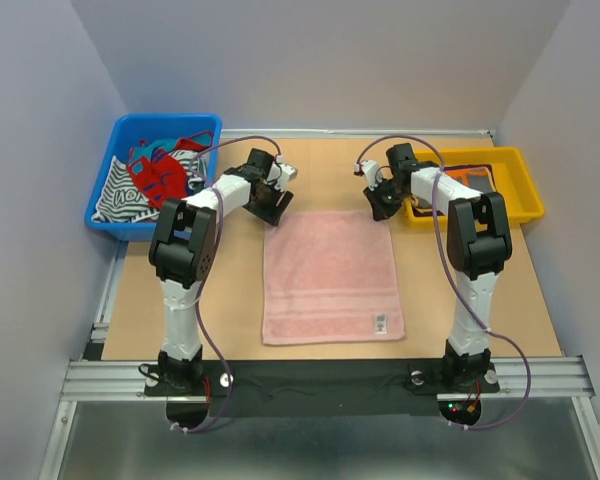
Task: Fold and stack the towels
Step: Fold the towel
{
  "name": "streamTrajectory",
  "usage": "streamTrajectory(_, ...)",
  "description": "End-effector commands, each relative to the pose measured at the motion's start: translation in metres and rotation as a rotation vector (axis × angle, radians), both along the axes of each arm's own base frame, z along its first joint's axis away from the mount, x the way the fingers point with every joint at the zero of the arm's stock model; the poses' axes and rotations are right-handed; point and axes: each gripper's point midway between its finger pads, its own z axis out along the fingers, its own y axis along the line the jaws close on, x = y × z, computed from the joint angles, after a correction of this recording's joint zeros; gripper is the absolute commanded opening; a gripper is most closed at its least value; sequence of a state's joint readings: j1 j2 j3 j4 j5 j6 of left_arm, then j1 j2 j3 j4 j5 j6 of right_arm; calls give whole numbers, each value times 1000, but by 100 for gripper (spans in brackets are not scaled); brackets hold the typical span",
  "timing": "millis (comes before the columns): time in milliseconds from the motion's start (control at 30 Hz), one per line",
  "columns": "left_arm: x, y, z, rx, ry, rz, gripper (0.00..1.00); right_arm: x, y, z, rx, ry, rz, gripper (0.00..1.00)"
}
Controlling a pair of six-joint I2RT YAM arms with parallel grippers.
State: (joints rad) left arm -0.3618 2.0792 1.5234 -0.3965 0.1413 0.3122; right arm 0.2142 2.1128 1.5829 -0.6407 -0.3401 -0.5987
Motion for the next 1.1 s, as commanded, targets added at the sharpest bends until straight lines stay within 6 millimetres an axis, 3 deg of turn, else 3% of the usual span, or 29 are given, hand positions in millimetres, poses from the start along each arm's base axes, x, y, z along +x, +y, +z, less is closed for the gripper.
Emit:
streamTrajectory(0,-13,0,-29,-20,100,-30,72,-29,-11,-31,-53,141,3,4)
streamTrajectory(67,-17,-1,-32,-39,133,-37,72,-30,-10,-31,-48,144,5,4)
streamTrajectory(300,-26,3,-37,-30,204,-36,51,-29,-11,-29,-51,138,-1,4)
streamTrajectory(433,-45,17,-38,12,240,23,51,-28,-11,-25,-55,126,0,4)
streamTrajectory(633,-61,32,-20,34,204,127,51,-22,-10,-17,-49,104,-3,4)
streamTrajectory(700,-55,34,-6,32,153,146,55,-21,-9,-15,-40,100,0,4)
streamTrajectory(867,-14,30,40,26,-28,112,62,-14,-6,-9,-30,81,3,3)
streamTrajectory(967,2,25,49,24,-59,71,63,-13,-3,-7,-22,77,7,3)
streamTrajectory(1067,1,21,40,32,-13,29,63,-13,-2,-6,-23,74,10,3)
